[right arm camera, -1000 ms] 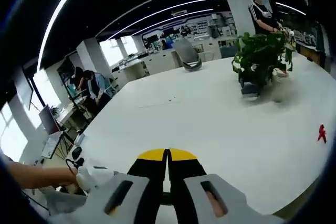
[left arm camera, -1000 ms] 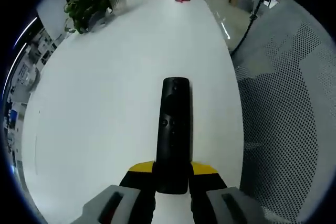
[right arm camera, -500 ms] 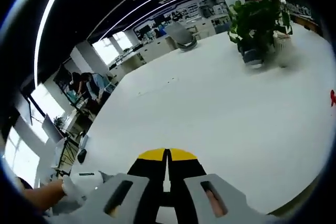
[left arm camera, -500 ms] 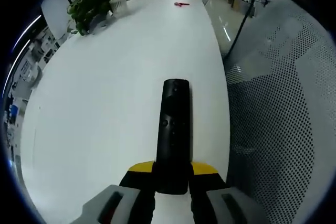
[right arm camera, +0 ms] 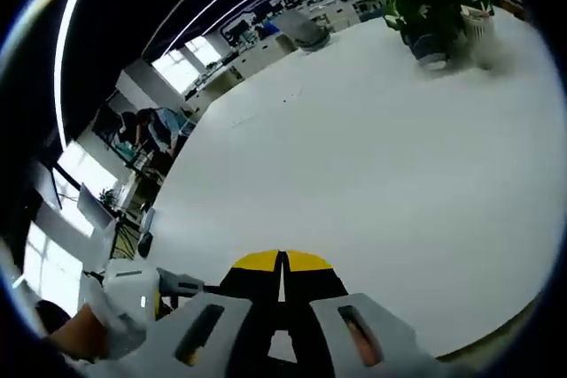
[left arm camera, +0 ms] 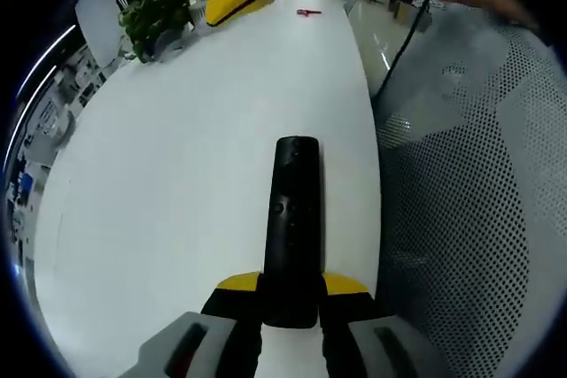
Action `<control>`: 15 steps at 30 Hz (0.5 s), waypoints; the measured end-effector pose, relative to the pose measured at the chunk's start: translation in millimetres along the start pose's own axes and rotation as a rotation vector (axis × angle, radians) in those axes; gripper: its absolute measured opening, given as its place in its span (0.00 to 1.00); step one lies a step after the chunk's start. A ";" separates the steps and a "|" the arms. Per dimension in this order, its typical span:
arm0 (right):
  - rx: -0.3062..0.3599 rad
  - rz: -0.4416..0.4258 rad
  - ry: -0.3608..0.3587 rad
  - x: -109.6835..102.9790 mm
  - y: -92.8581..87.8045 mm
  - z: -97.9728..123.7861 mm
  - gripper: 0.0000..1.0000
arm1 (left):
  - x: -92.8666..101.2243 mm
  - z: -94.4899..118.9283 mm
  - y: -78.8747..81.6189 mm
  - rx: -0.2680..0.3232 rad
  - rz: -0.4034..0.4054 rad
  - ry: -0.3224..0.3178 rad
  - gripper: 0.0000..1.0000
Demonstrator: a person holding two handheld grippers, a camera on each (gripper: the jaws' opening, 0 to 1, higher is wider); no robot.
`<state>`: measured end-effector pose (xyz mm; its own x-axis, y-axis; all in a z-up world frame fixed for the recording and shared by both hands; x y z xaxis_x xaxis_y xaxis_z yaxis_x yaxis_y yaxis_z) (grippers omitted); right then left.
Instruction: Press the specified remote control buttons in sequence, fully releasing each button before pressing the next.
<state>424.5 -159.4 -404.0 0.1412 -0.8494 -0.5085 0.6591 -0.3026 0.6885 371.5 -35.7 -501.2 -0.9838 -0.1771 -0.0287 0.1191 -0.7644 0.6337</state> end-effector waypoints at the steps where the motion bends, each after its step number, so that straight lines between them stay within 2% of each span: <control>1: -0.026 0.014 0.003 -0.2 -5.7 -2.3 0.00 | 0.5 0.0 -0.1 0.009 -0.003 -0.001 0.24; 2: -0.057 0.025 0.010 -1.0 -11.8 -4.2 0.00 | 1.3 0.1 -0.1 0.014 -0.004 -0.003 0.24; 6: -0.243 0.042 -0.051 8.5 -46.5 -4.6 0.00 | 1.9 -1.0 1.5 0.037 -0.031 -0.025 0.24; 8: -0.252 0.045 -0.054 11.3 -49.6 -8.8 0.00 | 2.2 -1.3 1.9 0.041 -0.041 -0.034 0.24; 11: -0.316 0.033 -0.069 15.9 -61.2 -9.2 0.00 | 2.9 -1.6 2.4 0.050 -0.055 -0.049 0.24; 15: -0.367 0.008 -0.106 27.0 -71.2 -10.7 0.00 | 2.3 -1.6 2.1 0.064 -0.044 -0.065 0.24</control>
<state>389.2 -156.2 -472.3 0.0825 -0.8971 -0.4341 0.8816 -0.1375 0.4515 369.7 -38.6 -501.2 -0.9947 -0.1022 -0.0083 0.0692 -0.7291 0.6809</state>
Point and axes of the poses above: the point that each gripper's makers call its tool centre point, and the gripper's own axes: z roughly backward along the fingers, x roughly to its right, y roughly out of its top, the point moved 2 cm from there along z, roughly backward along the fingers, and after that the axes turned 13 degrees about x, right-handed, at the moved point
